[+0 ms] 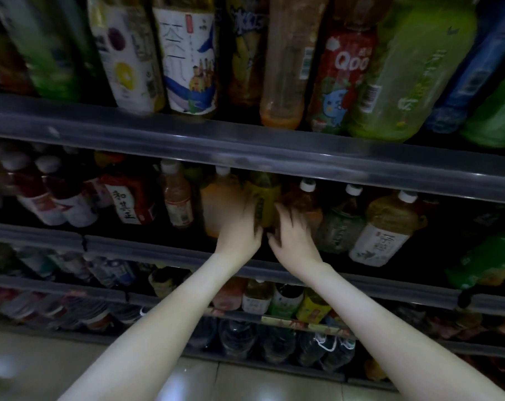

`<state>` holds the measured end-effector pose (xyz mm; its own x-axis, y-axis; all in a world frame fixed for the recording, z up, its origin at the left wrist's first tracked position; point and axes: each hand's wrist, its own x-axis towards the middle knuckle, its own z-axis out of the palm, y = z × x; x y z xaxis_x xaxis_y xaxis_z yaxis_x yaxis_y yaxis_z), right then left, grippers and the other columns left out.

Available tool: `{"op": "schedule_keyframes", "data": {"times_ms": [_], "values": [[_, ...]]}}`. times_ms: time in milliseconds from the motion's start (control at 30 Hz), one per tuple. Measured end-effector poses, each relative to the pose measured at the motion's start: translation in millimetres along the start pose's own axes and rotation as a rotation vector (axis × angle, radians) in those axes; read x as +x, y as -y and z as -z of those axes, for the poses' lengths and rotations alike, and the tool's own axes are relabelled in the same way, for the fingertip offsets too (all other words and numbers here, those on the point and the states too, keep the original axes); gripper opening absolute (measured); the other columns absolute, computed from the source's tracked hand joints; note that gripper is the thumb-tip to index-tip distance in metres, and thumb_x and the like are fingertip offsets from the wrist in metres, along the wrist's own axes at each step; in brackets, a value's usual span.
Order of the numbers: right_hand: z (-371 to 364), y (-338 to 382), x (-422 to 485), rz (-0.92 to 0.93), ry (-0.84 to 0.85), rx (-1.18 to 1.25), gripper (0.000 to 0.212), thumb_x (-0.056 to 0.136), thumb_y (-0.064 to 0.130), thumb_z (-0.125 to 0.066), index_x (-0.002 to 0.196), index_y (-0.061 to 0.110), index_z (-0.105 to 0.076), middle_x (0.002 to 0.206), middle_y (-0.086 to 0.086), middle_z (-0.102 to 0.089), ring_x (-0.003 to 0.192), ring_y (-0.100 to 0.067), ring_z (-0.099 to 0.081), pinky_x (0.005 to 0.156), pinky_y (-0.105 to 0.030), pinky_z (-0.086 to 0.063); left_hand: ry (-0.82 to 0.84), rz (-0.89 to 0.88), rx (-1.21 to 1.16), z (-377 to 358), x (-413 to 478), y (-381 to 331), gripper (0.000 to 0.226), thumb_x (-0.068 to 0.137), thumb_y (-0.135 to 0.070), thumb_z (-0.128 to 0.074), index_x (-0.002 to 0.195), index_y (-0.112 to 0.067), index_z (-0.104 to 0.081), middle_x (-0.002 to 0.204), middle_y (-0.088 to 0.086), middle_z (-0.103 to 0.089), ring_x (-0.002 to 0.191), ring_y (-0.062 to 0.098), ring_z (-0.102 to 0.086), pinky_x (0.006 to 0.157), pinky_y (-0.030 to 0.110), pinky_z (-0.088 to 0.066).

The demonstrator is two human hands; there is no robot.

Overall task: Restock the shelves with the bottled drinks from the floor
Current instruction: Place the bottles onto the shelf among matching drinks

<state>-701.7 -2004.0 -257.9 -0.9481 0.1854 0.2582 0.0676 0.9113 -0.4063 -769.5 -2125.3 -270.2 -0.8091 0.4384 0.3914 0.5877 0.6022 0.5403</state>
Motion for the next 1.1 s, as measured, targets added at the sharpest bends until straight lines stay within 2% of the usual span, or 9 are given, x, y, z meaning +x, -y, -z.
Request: {"op": "schedule_keyframes", "data": {"times_ms": [100, 233, 300, 400, 567, 800, 933, 1033, 1100], "values": [[-19, 28, 29, 0.012, 0.086, 0.193, 0.076, 0.093, 0.023, -0.058, 0.153, 0.020, -0.011, 0.154, -0.007, -0.022, 0.141, -0.026, -0.021, 0.116, -0.037, -0.024, -0.174, 0.032, 0.057, 28, 2, 33, 0.059, 0.079, -0.004, -0.064, 0.134, 0.004, -0.044, 0.135, 0.029, -0.042, 0.124, 0.045, -0.043, 0.103, 0.043, -0.039], [-38, 58, 70, -0.083, 0.147, 0.313, 0.094, 0.088, 0.028, -0.065, 0.153, 0.028, 0.002, 0.159, -0.004, -0.011, 0.145, -0.024, -0.018, 0.117, -0.042, -0.025, 0.088, 0.105, -0.071, 47, 7, 65, 0.084, 0.088, -0.015, -0.062, 0.153, -0.014, -0.009, 0.159, 0.014, -0.007, 0.146, 0.029, -0.010, 0.117, 0.040, -0.024], [-42, 68, 85, -0.172, 0.171, 0.310, 0.097, 0.086, 0.026, -0.069, 0.154, 0.027, 0.002, 0.161, -0.004, -0.006, 0.146, -0.024, -0.016, 0.117, -0.038, -0.025, 0.158, 0.058, -0.104, 53, 6, 75, 0.084, 0.090, -0.008, -0.058, 0.153, -0.017, -0.005, 0.161, 0.005, -0.001, 0.147, 0.022, -0.006, 0.117, 0.030, -0.021], [-44, 77, 94, -0.190, 0.138, 0.251, 0.087, 0.086, 0.022, -0.069, 0.152, 0.026, -0.013, 0.159, -0.005, -0.003, 0.145, -0.027, -0.017, 0.112, -0.036, -0.028, 0.160, 0.071, -0.196, 61, 5, 84, 0.081, 0.090, -0.006, -0.057, 0.154, -0.016, -0.007, 0.160, 0.004, -0.006, 0.146, 0.020, -0.011, 0.110, 0.018, -0.016], [-40, 79, 79, -0.174, 0.147, 0.328, 0.083, 0.081, 0.025, -0.074, 0.145, 0.027, -0.022, 0.152, -0.003, -0.013, 0.136, -0.025, -0.030, 0.099, -0.027, -0.034, 0.068, 0.084, -0.249, 59, 6, 99, 0.087, 0.080, -0.022, -0.073, 0.150, -0.019, -0.021, 0.144, 0.010, -0.021, 0.136, 0.027, -0.025, 0.109, 0.033, -0.031], [-38, 76, 42, -0.003, 0.214, 0.362, 0.079, 0.081, 0.021, -0.076, 0.145, 0.026, -0.030, 0.146, 0.000, -0.028, 0.134, -0.017, -0.033, 0.106, -0.020, -0.030, 0.365, 0.072, -0.297, 65, 8, 126, 0.112, 0.074, -0.035, -0.081, 0.150, -0.035, 0.001, 0.156, 0.005, -0.022, 0.138, 0.019, -0.032, 0.106, 0.029, -0.035], [-35, 81, 26, 0.005, 0.148, 0.402, 0.070, 0.082, 0.018, -0.075, 0.142, 0.025, -0.038, 0.145, 0.001, -0.033, 0.131, -0.005, -0.031, 0.105, -0.014, -0.026, 0.350, 0.018, -0.323, 69, 1, 118, 0.093, 0.071, -0.030, -0.084, 0.142, -0.022, -0.026, 0.132, -0.001, -0.051, 0.120, 0.021, -0.054, 0.087, 0.022, -0.042], [-26, 82, 12, 0.051, 0.145, 0.391, 0.071, 0.081, 0.019, -0.077, 0.141, 0.026, -0.038, 0.142, 0.004, -0.033, 0.127, 0.003, -0.029, 0.103, -0.007, -0.022, 0.327, -0.007, -0.367, 76, -13, 106, 0.088, 0.070, -0.032, -0.085, 0.138, -0.022, -0.029, 0.126, -0.005, -0.051, 0.116, 0.015, -0.054, 0.085, 0.021, -0.043], [-14, 82, 2, 0.083, 0.188, 0.374, 0.077, 0.077, 0.018, -0.079, 0.141, 0.028, -0.036, 0.138, 0.010, -0.028, 0.126, 0.005, -0.026, 0.104, -0.011, -0.024, 0.311, -0.037, -0.360, 80, -24, 97, 0.087, 0.070, -0.034, -0.084, 0.136, -0.023, -0.030, 0.124, -0.006, -0.051, 0.112, 0.013, -0.055, 0.084, 0.022, -0.045]]}}
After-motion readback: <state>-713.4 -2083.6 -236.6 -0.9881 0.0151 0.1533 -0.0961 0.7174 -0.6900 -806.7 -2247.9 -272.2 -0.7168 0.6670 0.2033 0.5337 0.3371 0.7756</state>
